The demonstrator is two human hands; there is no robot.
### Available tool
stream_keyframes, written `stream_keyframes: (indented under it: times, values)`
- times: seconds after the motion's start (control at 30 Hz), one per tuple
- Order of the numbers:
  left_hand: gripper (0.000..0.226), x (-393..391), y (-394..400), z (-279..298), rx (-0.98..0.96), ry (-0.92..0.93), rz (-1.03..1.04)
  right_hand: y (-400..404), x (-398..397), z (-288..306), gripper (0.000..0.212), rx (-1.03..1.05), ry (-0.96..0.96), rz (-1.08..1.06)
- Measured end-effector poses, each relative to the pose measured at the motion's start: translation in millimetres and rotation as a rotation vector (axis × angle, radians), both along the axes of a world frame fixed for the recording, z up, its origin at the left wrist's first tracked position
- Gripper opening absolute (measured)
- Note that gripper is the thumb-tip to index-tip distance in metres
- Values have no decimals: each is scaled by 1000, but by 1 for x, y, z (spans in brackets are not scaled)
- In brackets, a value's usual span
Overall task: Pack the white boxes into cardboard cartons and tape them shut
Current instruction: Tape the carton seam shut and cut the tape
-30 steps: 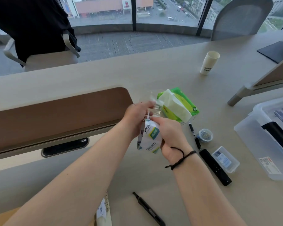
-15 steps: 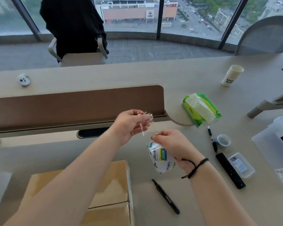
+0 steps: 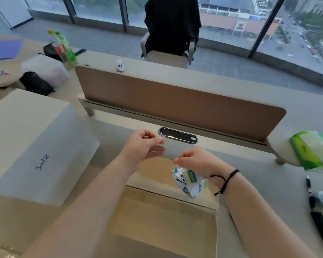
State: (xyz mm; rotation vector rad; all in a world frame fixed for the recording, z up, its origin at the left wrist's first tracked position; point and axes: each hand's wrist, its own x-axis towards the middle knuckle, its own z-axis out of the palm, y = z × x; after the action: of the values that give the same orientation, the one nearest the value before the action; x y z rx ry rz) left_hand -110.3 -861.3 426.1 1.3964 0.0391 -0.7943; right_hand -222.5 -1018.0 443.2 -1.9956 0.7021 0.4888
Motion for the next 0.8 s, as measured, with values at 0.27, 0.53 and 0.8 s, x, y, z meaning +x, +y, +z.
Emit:
stream_keyframes:
  times: [0.27,0.53,0.8]
  values:
    - [27,-7,102,-27,77,-9,141,78,32,-16,15,-63,127,237]
    - [24,-15,159,-61,133,-3,224,121,56,-28,28,-184,228,386]
    - [27,-22,173,-87,64,168,329,144,77,-31,25,-340,335,569]
